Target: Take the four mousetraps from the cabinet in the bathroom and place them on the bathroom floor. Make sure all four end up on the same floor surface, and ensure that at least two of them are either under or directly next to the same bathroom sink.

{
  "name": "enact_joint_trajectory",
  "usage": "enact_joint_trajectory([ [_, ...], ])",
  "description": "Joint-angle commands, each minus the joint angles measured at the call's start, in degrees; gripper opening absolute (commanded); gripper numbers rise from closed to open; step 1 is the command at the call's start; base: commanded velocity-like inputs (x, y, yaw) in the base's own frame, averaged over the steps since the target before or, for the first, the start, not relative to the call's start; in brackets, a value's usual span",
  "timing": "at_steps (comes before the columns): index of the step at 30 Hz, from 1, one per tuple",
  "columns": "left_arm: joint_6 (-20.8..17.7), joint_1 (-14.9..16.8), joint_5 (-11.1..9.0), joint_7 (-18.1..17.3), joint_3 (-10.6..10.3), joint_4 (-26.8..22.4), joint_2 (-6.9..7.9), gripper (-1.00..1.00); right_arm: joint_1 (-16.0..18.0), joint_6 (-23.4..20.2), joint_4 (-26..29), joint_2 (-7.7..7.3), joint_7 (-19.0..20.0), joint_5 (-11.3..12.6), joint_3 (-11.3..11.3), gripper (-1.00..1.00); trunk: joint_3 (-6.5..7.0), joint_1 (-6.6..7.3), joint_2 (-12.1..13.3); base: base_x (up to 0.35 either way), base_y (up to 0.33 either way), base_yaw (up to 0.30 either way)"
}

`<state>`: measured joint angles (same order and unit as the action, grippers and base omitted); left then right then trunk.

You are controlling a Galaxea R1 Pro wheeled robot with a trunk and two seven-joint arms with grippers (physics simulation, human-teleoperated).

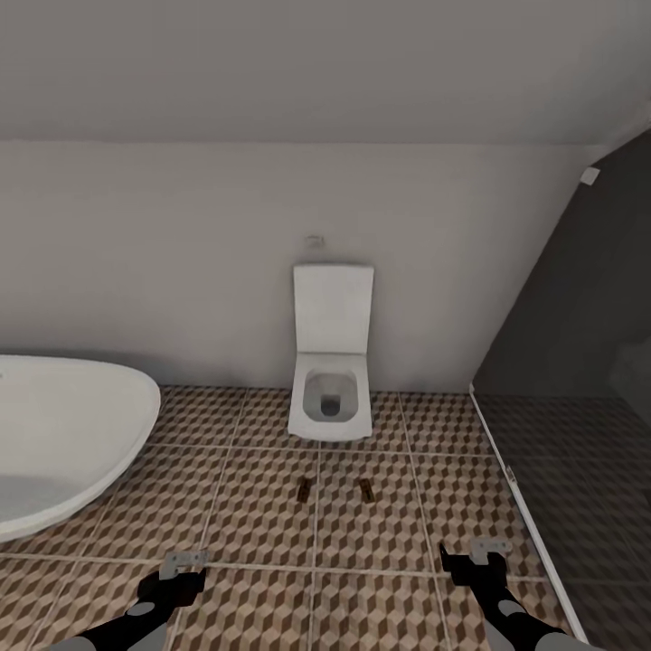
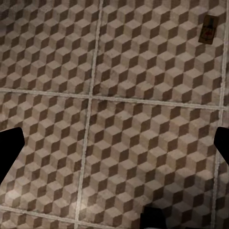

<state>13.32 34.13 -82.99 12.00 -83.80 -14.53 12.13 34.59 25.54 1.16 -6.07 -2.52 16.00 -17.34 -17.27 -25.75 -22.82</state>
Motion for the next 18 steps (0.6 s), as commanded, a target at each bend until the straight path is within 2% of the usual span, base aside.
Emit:
enact_joint_trajectory([
  [1, 0.2, 0.1, -0.3, 0.5, -0.5, -0.2, 0.08, 1.0, 0.0, 0.1, 0.0, 0.0, -0.2, 0.3, -0.5, 1.0, 0.0, -0.03, -0.1, 0.0, 0.0, 0.0],
  [18, 0.1, 0.1, -0.3, 0.5, -0.5, -0.2, 0.0, 1.0, 0.0, 0.1, 0.0, 0.0, -0.2, 0.3, -0.5, 1.0, 1.57, -0.03, -0.1, 0.0, 0.0, 0.0],
])
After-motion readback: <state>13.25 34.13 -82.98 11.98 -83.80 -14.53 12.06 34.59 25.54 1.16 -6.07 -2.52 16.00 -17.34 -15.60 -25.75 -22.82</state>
